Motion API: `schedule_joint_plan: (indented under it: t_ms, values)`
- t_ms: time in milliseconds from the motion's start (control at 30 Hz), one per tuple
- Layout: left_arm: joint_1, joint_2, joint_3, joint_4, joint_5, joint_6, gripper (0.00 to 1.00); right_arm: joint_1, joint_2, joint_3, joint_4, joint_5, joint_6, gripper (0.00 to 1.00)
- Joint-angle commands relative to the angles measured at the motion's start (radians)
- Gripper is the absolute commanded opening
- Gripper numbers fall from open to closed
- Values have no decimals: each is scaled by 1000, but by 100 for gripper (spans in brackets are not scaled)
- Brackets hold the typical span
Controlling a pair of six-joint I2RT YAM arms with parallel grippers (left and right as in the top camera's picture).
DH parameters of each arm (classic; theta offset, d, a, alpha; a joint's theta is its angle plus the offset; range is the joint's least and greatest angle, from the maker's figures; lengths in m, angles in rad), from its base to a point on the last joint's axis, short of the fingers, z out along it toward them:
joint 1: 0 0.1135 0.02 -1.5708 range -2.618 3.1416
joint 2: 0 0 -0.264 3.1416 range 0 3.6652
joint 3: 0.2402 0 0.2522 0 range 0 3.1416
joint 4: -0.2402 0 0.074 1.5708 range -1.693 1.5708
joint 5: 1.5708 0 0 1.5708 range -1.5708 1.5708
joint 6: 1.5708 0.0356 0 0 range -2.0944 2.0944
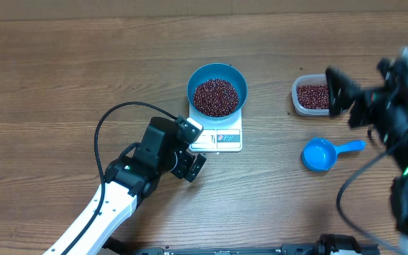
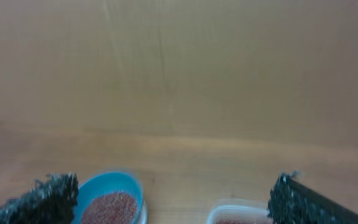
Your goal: Scoop item into bowl and weigh 150g on scale
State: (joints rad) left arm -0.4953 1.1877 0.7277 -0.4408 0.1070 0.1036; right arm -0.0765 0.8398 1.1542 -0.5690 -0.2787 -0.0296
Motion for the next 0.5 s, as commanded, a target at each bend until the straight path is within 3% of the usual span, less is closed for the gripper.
schedule_joint_plan:
  t_ms: [0, 300, 467]
  values:
    - [4, 3, 2, 0, -6, -21, 100, 13, -152, -242, 152, 58, 2, 100]
    - [4, 3, 2, 0, -6, -21, 99, 37, -593, -777, 452, 106, 2, 100]
    - [4, 3, 2, 0, -6, -21, 100, 37, -695, -892, 490, 105, 3, 100]
